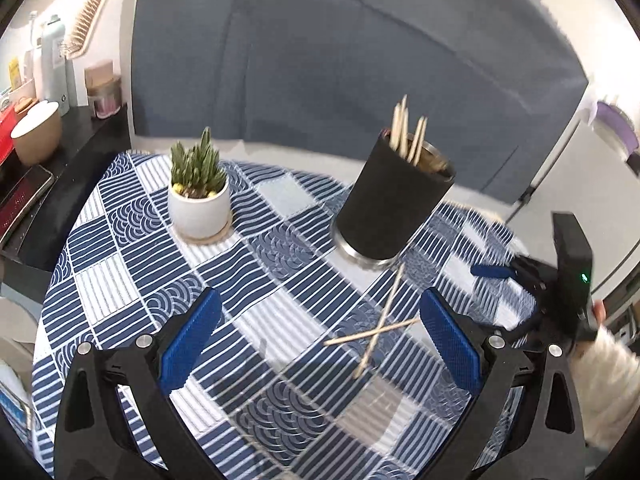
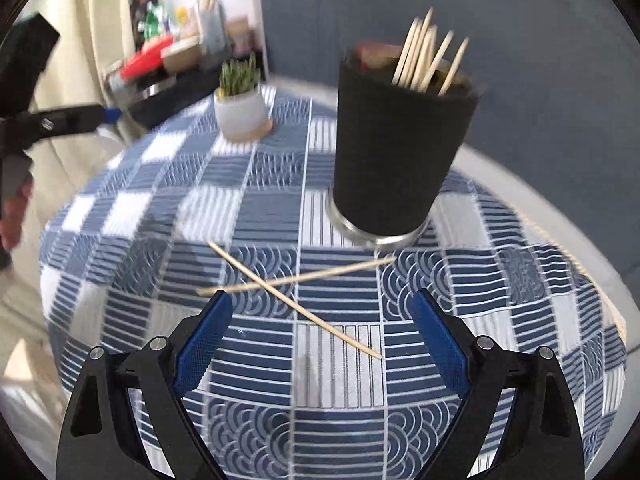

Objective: Organize utensils

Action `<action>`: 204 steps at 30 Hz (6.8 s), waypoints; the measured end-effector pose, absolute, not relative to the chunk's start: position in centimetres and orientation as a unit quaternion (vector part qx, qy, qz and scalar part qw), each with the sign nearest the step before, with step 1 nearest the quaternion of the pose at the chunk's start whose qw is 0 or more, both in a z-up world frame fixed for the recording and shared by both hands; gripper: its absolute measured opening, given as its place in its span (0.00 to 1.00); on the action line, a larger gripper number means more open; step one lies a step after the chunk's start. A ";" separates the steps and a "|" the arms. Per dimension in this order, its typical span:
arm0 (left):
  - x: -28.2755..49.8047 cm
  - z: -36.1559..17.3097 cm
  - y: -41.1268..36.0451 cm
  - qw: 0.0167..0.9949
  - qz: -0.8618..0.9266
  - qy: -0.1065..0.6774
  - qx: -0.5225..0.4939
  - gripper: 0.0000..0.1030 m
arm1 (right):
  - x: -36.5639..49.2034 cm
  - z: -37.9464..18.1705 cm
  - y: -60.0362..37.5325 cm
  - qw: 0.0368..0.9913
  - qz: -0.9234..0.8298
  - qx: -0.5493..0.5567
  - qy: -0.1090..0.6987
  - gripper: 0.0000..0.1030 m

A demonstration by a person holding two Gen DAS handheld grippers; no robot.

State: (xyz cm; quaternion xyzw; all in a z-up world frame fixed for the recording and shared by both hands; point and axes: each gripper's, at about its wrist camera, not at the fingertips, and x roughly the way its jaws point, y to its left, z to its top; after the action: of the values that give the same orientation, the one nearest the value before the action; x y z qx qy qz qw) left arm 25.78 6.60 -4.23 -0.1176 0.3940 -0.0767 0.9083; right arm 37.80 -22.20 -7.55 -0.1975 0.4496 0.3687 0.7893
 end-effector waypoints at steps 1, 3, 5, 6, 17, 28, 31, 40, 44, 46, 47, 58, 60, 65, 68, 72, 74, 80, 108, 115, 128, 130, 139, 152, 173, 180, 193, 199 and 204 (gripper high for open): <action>26.0 -4.7 6.7 0.906 -0.076 0.402 -0.112 0.94 | 38.2 -8.3 -21.9 0.781 0.371 -0.207 0.457 0.78; 26.6 -5.8 6.9 0.898 -0.079 0.420 -0.102 0.94 | 39.0 -10.1 -21.1 0.761 0.377 -0.231 0.474 0.75; 27.1 -6.9 6.9 0.891 -0.076 0.437 -0.094 0.94 | 39.3 -11.2 -20.5 0.744 0.384 -0.251 0.485 0.69; 27.3 -7.3 7.0 0.888 -0.079 0.443 -0.094 0.94 | 39.4 -11.9 -20.1 0.732 0.391 -0.263 0.492 0.67; 29.5 -10.4 6.4 0.855 -0.111 0.499 -0.087 0.94 | 37.9 -14.1 -18.9 0.666 0.432 -0.313 0.521 0.06; 32.5 -12.2 -0.6 0.828 -0.187 0.528 -0.032 0.94 | 35.1 -13.6 -28.0 0.704 0.354 -0.228 0.572 0.05; 33.1 -13.1 -3.5 0.817 -0.214 0.536 -0.005 0.94 | 34.3 -13.5 -30.8 0.720 0.321 -0.186 0.587 0.05; 35.3 -15.7 -8.5 0.790 -0.224 0.564 0.089 0.79 | 32.1 -12.7 -36.9 0.750 0.266 -0.090 0.599 0.05; 35.5 -15.9 -9.2 0.790 -0.207 0.558 0.143 0.66 | 31.5 -12.2 -38.7 0.760 0.259 -0.065 0.592 0.05; 35.6 -15.7 -8.7 0.796 -0.195 0.557 0.135 0.55 | 31.8 -11.9 -38.7 0.764 0.257 -0.058 0.589 0.05; 35.7 -15.5 -8.2 0.798 -0.188 0.557 0.128 0.43 | 31.7 -11.8 -38.7 0.766 0.256 -0.054 0.587 0.05; 34.1 -15.2 -3.8 0.785 -0.135 0.604 0.029 0.06 | 32.6 -10.4 -38.0 0.777 0.271 -0.038 0.567 0.05; 33.2 -14.9 -2.9 0.786 -0.124 0.606 0.009 0.05 | 32.5 -9.8 -37.9 0.780 0.279 -0.039 0.559 0.05; 30.8 -13.6 -1.5 0.798 -0.086 0.597 0.000 0.05 | 32.1 -8.9 -37.6 0.785 0.300 -0.041 0.540 0.05; 29.5 -12.2 -1.0 0.809 -0.071 0.584 -0.006 0.05 | 31.8 -8.5 -37.5 0.789 0.310 -0.044 0.530 0.05; 28.1 -10.5 -0.6 0.822 -0.061 0.566 -0.014 0.05 | 31.5 -7.8 -37.8 0.794 0.317 -0.043 0.517 0.05; 27.9 -9.8 -0.6 0.828 -0.043 0.558 -0.005 0.05 | 31.4 -7.3 -37.8 0.798 0.317 -0.045 0.511 0.05; 27.0 -7.2 -0.9 0.846 -0.022 0.532 -0.012 0.05 | 31.4 -5.3 -38.0 0.809 0.332 -0.037 0.484 0.05; 29.2 9.3 -2.1 0.925 -0.031 0.378 -0.013 0.05 | 36.7 7.5 -34.8 0.851 0.399 0.062 0.337 0.05; 32.6 10.7 -4.1 0.933 -0.061 0.353 -0.027 0.05 | 40.6 8.5 -33.1 0.832 0.446 0.071 0.323 0.05; 39.6 10.3 -5.0 0.943 -0.084 0.317 -0.061 0.05 | 49.2 7.1 -29.9 0.804 0.498 0.080 0.314 0.05; 40.7 9.7 -4.5 0.943 -0.084 0.312 -0.074 0.05 | 50.3 6.5 -29.4 0.800 0.504 0.086 0.314 0.05; 43.6 5.6 -2.4 0.945 -0.107 0.273 -0.144 0.05 | 54.1 2.0 -27.0 0.774 0.531 0.146 0.313 0.05; 44.2 -0.2 -2.2 0.938 -0.107 0.280 -0.172 0.05 | 54.2 -3.5 -26.7 0.772 0.513 0.194 0.321 0.05; 40.6 -0.8 -1.9 0.929 -0.117 0.304 -0.176 0.05 | 49.5 0.5 -32.3 0.799 0.475 0.126 0.346 0.05; 38.9 0.0 -1.6 0.931 -0.111 0.302 -0.174 0.17 | 49.1 2.5 -31.7 0.811 0.465 0.097 0.341 0.05; 34.9 0.6 0.8 0.941 -0.039 0.293 -0.164 0.94 | 47.8 3.1 -28.3 0.853 0.401 0.036 0.331 0.84; 33.9 -0.5 1.2 0.939 -0.020 0.310 -0.147 0.94 | 46.9 2.8 -27.6 0.870 0.362 0.010 0.335 0.86; 32.5 -0.5 0.9 0.940 -0.025 0.312 -0.134 0.94 | 44.9 3.0 -27.5 0.893 0.312 -0.013 0.325 0.89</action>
State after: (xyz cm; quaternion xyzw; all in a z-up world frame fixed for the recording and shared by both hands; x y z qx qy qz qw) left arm 32.51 0.87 -0.47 -0.1345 0.3120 -0.0253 0.9402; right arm 44.91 -27.52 2.97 -0.0130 0.3251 0.3117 0.8927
